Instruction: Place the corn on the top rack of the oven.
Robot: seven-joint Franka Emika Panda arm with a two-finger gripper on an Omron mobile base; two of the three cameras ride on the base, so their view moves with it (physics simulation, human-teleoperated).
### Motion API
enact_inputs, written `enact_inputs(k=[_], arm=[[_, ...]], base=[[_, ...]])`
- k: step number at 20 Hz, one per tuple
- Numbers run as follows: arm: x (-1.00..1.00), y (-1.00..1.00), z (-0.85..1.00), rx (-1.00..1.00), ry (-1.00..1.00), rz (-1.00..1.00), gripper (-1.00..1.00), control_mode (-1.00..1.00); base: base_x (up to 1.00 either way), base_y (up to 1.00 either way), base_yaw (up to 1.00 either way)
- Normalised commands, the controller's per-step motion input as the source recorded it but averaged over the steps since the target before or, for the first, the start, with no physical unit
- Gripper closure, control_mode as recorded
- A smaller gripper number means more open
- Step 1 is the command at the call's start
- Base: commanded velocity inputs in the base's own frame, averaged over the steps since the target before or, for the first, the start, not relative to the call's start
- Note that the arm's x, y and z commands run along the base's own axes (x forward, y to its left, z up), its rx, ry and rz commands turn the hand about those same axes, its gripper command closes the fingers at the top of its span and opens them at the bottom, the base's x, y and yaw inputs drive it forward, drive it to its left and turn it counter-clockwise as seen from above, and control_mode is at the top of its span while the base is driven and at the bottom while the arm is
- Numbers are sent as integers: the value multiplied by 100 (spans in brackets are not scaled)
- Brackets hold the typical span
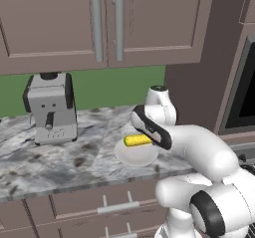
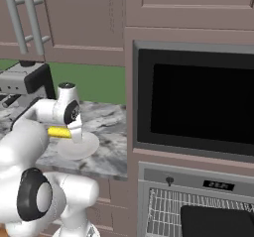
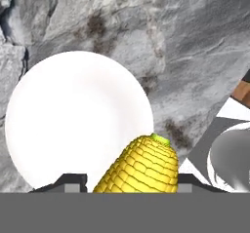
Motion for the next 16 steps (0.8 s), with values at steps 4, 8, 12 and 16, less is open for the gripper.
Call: enact_inputs(k=[4, 8, 12, 16], arm=[[-71, -4, 100, -17, 14, 0, 100, -100], [-82, -18, 100, -37, 3, 26, 100, -100], [-84, -42, 100, -31, 0, 32, 100, -100], [-94, -41, 92, -4, -9, 16, 100, -100]], base=[[0, 0, 0], [0, 0, 0], [0, 0, 0], [0, 0, 0]])
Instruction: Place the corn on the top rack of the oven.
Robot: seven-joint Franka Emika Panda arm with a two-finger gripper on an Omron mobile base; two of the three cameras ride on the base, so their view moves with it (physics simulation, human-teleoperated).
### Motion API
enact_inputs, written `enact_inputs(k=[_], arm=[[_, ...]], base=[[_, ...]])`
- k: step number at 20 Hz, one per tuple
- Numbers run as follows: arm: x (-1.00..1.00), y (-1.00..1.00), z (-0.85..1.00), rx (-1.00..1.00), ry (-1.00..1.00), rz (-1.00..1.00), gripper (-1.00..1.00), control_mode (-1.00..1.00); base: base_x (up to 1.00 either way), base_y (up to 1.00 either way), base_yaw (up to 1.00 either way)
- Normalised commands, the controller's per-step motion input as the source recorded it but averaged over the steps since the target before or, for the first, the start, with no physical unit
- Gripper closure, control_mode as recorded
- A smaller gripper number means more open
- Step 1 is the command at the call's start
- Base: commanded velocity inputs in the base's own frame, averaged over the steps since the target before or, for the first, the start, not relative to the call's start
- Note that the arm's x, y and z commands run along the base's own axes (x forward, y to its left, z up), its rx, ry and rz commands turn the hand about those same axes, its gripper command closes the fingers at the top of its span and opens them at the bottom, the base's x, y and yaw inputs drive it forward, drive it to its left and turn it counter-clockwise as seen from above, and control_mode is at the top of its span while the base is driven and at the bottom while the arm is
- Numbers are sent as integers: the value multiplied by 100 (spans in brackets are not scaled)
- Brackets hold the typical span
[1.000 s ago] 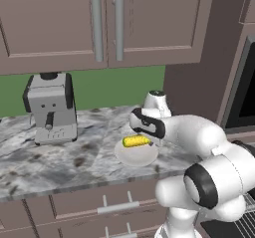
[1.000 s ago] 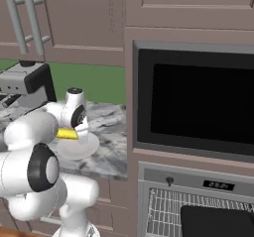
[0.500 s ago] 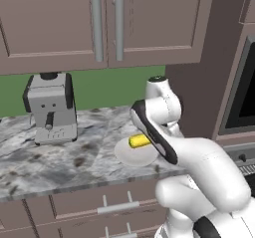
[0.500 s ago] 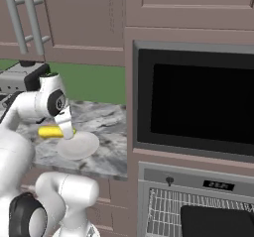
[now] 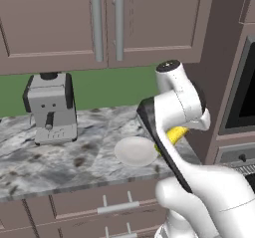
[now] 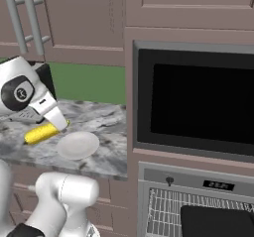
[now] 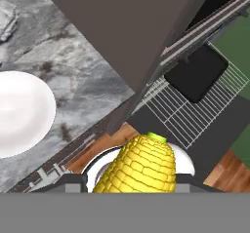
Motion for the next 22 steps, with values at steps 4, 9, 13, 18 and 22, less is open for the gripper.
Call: enact_inputs(k=[4, 9, 13, 18, 22], arm=[[-100, -29, 68, 0, -15, 13, 100, -100], [-100, -19, 35, 0, -19, 7, 100, -100], [-99, -21, 18, 0, -18, 0, 100, -100], [-87, -34, 43, 0, -12, 0, 100, -100], [-69, -64, 24, 0, -5, -2, 100, -100]], base=[[0, 0, 0], [0, 0, 0], [0, 0, 0], [0, 0, 0], [0, 0, 0]])
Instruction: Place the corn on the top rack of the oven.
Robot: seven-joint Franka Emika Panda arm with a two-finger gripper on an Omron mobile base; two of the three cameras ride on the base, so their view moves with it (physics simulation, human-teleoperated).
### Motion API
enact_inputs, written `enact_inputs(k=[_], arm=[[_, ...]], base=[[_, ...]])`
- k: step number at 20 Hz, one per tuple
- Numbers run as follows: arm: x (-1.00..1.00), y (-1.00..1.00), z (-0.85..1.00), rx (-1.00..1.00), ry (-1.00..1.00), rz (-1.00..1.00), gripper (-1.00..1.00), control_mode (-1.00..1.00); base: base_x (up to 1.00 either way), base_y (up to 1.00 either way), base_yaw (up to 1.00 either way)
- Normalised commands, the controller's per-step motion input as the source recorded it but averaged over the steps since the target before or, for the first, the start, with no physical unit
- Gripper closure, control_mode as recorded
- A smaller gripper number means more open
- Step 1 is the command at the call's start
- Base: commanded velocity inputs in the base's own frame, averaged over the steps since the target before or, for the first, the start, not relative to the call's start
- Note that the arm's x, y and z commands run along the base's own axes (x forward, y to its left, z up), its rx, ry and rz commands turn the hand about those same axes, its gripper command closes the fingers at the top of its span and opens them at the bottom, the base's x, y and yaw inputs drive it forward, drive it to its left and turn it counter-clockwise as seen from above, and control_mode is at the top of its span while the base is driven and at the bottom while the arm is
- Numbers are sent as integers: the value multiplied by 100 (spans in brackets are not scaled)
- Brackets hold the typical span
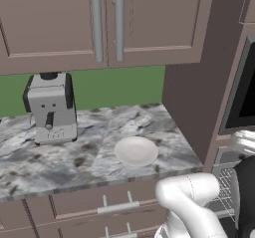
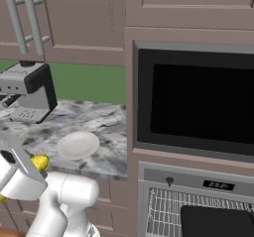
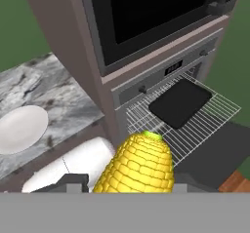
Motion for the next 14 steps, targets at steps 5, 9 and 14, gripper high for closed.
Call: enact_inputs(k=[5, 9, 14], arm=[[-42, -99, 0, 8, -10, -10, 100, -100], [-54, -100, -18, 14, -13, -18, 100, -100], [-26, -100, -47, 21, -20, -17, 100, -100]], base=[[0, 0, 0], [0, 0, 0], [0, 0, 0]])
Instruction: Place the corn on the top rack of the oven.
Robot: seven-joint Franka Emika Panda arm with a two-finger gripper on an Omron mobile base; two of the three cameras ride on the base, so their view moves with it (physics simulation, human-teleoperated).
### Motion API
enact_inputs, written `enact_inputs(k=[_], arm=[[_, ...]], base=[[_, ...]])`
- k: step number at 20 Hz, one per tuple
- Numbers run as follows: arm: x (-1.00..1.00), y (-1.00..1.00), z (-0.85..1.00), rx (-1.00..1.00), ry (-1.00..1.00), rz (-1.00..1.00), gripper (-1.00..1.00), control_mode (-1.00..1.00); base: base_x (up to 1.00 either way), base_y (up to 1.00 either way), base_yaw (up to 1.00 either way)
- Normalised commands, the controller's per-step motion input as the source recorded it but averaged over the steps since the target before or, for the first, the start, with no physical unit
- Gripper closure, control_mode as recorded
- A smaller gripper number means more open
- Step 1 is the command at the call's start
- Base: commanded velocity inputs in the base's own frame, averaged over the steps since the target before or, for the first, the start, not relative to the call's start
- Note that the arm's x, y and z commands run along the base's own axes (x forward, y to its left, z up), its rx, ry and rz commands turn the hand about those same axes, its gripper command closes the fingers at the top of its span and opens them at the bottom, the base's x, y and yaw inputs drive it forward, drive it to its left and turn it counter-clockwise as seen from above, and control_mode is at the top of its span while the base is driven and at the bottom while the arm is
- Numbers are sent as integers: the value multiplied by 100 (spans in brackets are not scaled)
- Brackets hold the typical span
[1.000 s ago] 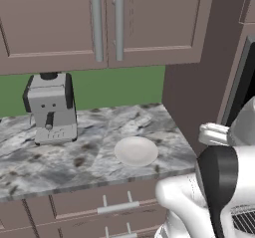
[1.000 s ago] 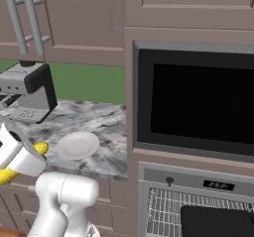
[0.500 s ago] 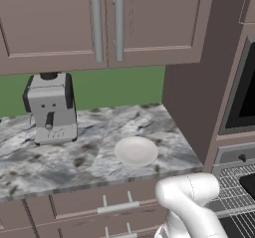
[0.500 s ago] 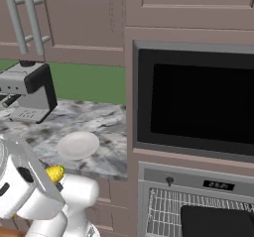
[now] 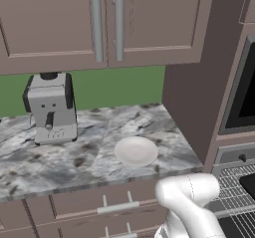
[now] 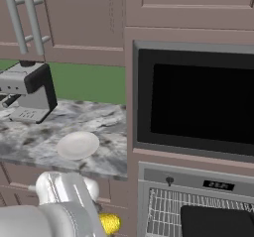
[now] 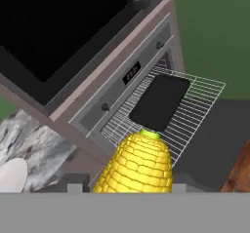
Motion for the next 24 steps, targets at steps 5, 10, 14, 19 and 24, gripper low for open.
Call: enact_inputs(k=[5, 10, 14, 19, 24], arm=[[-9, -100, -54, 23, -22, -18, 100, -100], [1, -76, -64, 16, -19, -21, 100, -100], [27, -59, -88, 11, -12, -18, 100, -100], [51, -57, -83, 11, -1, -13, 100, -100], [74, -43, -91, 7, 0, -7, 100, -100]], base=[[0, 0, 0], [0, 0, 0], [0, 0, 0], [0, 0, 0], [0, 0, 0]])
